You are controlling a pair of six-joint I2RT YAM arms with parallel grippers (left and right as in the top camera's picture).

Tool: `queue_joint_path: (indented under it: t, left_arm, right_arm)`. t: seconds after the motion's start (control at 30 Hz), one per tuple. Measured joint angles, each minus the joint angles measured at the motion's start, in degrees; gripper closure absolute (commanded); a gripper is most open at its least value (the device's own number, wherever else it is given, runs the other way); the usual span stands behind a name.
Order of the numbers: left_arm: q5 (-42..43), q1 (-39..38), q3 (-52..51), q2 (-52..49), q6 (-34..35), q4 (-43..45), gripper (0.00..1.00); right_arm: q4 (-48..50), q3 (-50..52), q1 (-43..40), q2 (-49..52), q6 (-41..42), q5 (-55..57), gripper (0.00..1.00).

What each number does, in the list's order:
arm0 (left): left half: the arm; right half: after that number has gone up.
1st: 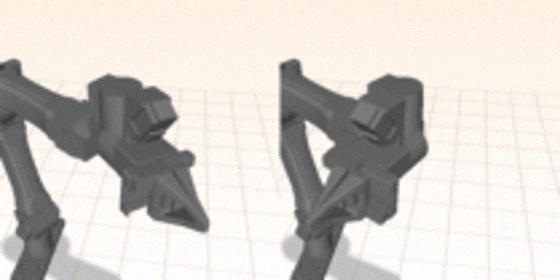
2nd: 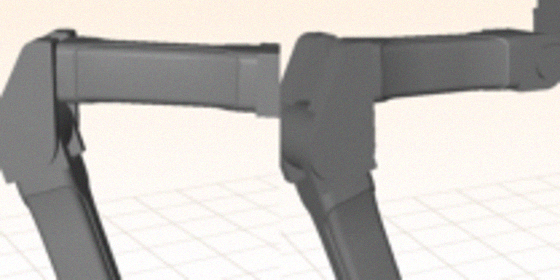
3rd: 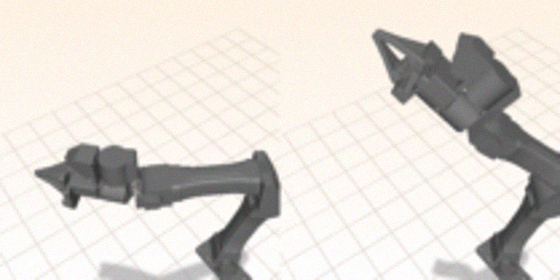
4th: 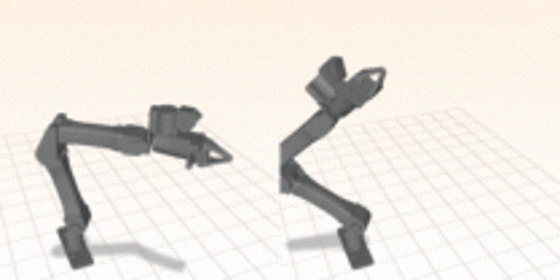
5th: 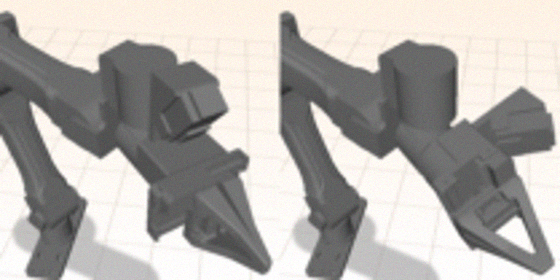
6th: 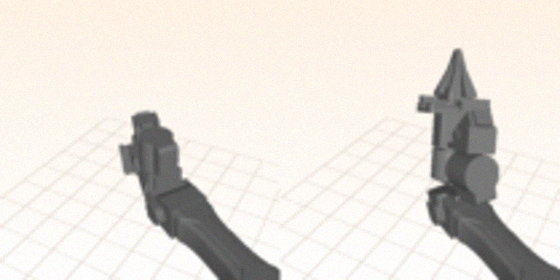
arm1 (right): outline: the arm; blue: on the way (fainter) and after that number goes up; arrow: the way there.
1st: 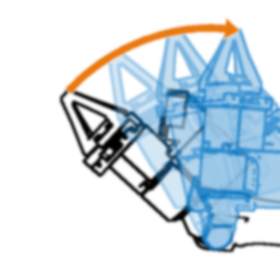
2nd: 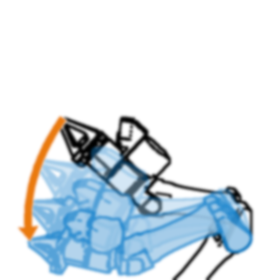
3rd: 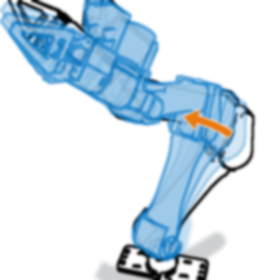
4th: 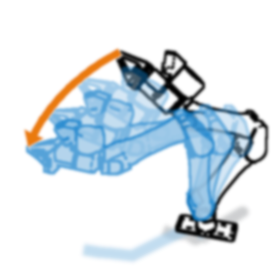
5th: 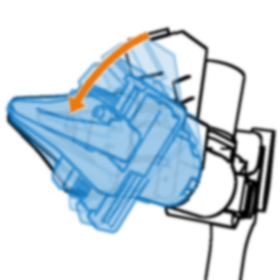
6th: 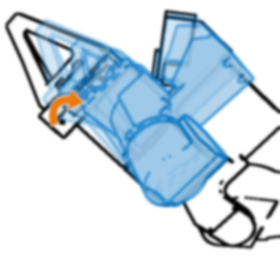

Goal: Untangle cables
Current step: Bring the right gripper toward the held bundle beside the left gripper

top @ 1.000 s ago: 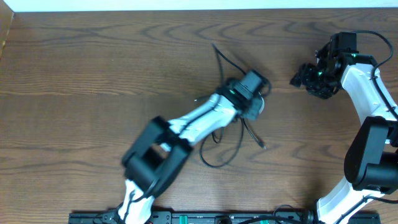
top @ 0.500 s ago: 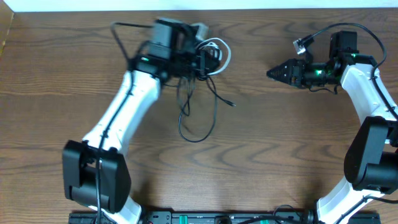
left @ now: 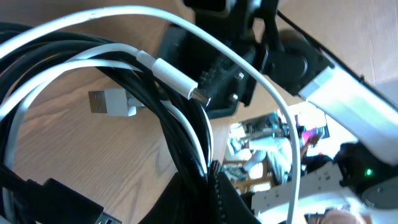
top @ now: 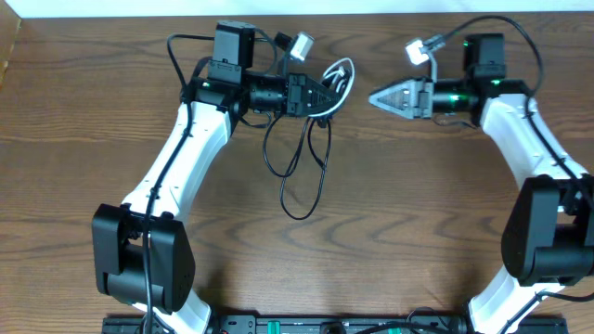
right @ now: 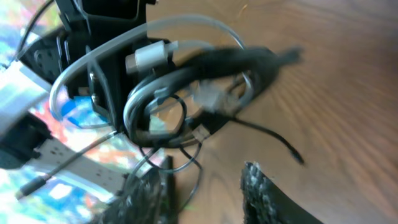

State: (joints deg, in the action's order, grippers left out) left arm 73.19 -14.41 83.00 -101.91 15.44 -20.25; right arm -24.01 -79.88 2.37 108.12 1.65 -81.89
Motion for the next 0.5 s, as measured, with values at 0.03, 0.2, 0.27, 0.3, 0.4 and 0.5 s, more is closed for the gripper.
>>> queue_joint_path:
  t: [0.03, 0.2, 0.27, 0.3, 0.4, 0.5]
  left_arm:
    - [0.28, -0.20, 0.00, 0.00, -0.81, -0.02, 0.92]
    - [1.18, -0.76, 0.00, 0.00, -6.29, -0.11, 0.93]
    - [1.42, -0.74, 0.00, 0.00, -7.85, -0.11, 0.92]
    - [1.51, -0.74, 0.00, 0.00, -8.55, -0.11, 0.93]
    - [1.49, -0.76, 0.00, 0.00, -10.75, -0.09, 0.93]
    - [0.81, -0.76, 0.00, 0.00, -11.98, -0.09, 0.93]
  right_arm:
    - [1.51, -0.02, 0.48, 0.00, 1.73, -0.13, 0.68]
    - [11.54, 0.00, 1.07, 0.00, 14.38, -0.92, 0.67]
    - [13.09, 0.00, 1.01, 0.00, 18.16, -1.01, 0.66]
    - [13.31, 0.00, 0.98, 0.00, 19.63, -1.05, 0.65]
    - [13.40, 0.00, 0.98, 0.00, 23.19, -1.07, 0.64]
    - [13.42, 0.00, 1.14, 0.00, 24.98, -1.16, 0.64]
